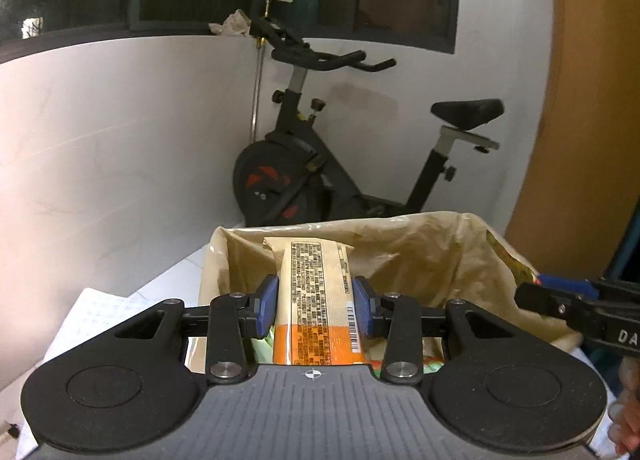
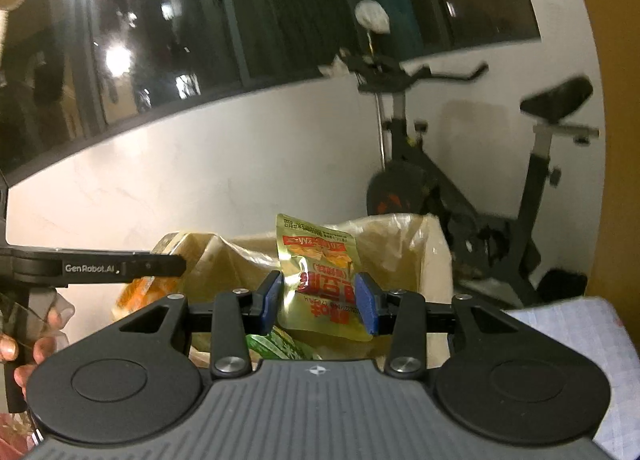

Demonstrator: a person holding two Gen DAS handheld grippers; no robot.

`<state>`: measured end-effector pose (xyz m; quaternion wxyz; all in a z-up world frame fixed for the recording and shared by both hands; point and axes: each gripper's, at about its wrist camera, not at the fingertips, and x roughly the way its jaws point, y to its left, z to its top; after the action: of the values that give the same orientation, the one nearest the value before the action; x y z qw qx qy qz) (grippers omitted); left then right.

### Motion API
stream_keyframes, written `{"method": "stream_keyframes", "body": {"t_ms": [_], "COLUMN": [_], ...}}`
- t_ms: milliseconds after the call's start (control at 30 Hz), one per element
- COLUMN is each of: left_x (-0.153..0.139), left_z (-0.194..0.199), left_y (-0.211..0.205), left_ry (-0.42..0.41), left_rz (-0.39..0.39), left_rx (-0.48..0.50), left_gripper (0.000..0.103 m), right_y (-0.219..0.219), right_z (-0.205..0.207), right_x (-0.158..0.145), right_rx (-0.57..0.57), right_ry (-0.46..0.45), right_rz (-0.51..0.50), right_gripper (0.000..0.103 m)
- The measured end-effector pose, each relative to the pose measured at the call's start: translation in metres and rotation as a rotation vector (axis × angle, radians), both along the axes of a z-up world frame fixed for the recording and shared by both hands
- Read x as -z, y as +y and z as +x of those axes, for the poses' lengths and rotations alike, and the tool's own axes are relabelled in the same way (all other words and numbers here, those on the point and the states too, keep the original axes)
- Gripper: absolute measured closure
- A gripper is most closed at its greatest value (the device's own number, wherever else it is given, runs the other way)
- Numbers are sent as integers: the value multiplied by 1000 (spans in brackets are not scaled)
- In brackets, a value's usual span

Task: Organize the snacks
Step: 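Carry both items over the box and open both grippers to drop them, then move both open grippers back toward the remaining snacks beside the box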

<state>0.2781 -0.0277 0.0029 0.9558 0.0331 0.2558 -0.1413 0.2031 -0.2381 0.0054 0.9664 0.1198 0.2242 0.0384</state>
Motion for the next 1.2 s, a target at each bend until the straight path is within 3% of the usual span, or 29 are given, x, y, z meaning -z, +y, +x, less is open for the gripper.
{"method": "stream_keyframes", "body": {"t_ms": [367, 433, 500, 567, 667, 1200], "left_x": [7, 9, 11, 11, 8, -30], "left_z": [29, 29, 29, 26, 22, -48], "left_y": [1, 3, 6, 12, 22, 73], "left_ry": [23, 31, 44, 43, 43, -46], "left_rz": [31, 36, 29, 14, 3, 36], "left_rx": [-30, -30, -37, -54, -63, -57], "left_gripper": [61, 58, 46, 42, 41, 41], "right_y": [-2, -2, 1, 4, 6, 6], "right_z": [31, 33, 34, 35, 35, -27], "right_x": [26, 29, 30, 30, 30, 8], "right_rx": [60, 64, 63, 60, 62, 47], "right_ry": [131, 143, 149, 155, 158, 62], "right_rz": [-23, -24, -40, -53, -62, -38], "right_gripper": [61, 60, 59, 58, 49, 49]}}
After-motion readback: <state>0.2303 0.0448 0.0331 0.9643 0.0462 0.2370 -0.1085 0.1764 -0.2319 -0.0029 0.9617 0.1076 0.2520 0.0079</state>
